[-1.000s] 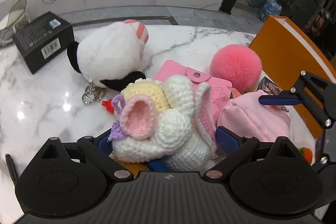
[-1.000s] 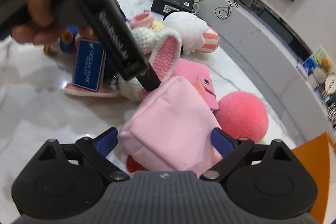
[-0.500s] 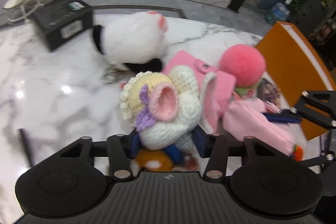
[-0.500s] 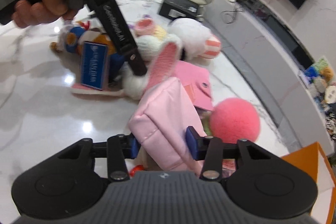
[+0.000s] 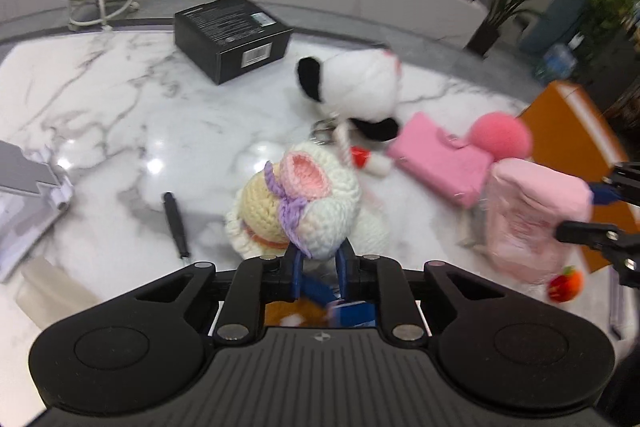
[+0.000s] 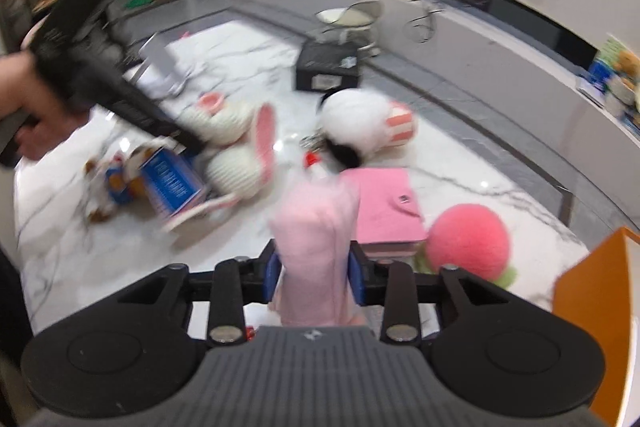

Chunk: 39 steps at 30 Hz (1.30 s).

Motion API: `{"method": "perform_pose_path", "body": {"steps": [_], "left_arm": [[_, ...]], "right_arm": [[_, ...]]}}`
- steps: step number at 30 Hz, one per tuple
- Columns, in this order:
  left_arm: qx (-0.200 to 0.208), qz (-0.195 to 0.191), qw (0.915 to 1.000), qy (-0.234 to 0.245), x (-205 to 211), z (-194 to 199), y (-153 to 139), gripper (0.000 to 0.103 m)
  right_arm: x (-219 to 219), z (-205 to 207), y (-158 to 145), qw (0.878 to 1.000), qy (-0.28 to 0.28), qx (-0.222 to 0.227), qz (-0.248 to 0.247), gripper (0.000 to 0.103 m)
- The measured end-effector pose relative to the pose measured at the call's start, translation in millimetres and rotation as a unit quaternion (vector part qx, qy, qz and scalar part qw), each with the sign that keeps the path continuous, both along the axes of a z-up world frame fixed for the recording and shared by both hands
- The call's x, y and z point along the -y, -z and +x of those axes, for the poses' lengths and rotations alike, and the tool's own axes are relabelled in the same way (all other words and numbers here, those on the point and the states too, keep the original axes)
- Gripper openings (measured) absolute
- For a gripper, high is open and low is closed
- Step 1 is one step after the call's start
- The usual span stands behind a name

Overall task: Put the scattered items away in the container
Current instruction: 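Grasp the red panda plush with the left tool while the right tool reaches toward the orange crochet fruit, then lift the red panda plush with the left tool while the right tool grasps the orange crochet fruit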

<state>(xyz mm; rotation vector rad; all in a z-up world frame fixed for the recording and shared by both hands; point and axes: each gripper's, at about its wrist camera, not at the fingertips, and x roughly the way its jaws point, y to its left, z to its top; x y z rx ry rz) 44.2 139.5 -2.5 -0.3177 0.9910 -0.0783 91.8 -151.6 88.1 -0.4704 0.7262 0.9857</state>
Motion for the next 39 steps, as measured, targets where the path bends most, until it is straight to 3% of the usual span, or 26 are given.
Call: {"method": "perform_pose_path", "body": {"steps": [4,7,8,9,16,18,21,29,39], "left_arm": [[-0.008,0.019,0.9995,0.023,9,-9,-1,0.023],[-0.018,0.041,0.998,0.045,17,-17,1,0.057],[-0.021,0.049,0.9972,0.052,19,-19,1,0.076],[-0.024,0.056,0.9963,0.06,22,-22,1,0.08],[-0.046,0.106,0.987,0.112,40,-40,4,0.082],[-0.046,0.105,0.9857,0.123,42,-47,2,0.082],[-0.053,0.118,0.9819,0.138,46,-58,3,0.089],[-0.099,0.153,0.9731,0.141,49,-53,31,0.09],[-0.118,0.157,0.9699,0.143,52,-53,50,0.094]], "right_arm": [[12,4,-11,1.0,0.028,0.004,0.012,0.05],[21,3,-11,0.999,0.038,0.008,0.007,0.053],[25,2,-10,0.999,0.043,0.008,0.005,0.054],[30,2,-9,0.999,0.047,0.007,0.002,0.055],[63,-4,9,0.997,0.067,-0.01,-0.031,0.061],[72,-9,17,0.997,0.063,-0.016,-0.047,0.063],[84,-15,32,0.995,0.056,-0.027,-0.076,0.063],[99,-12,71,0.991,0.058,-0.05,-0.113,0.063],[92,-9,89,0.989,0.054,-0.064,-0.126,0.059]]}}
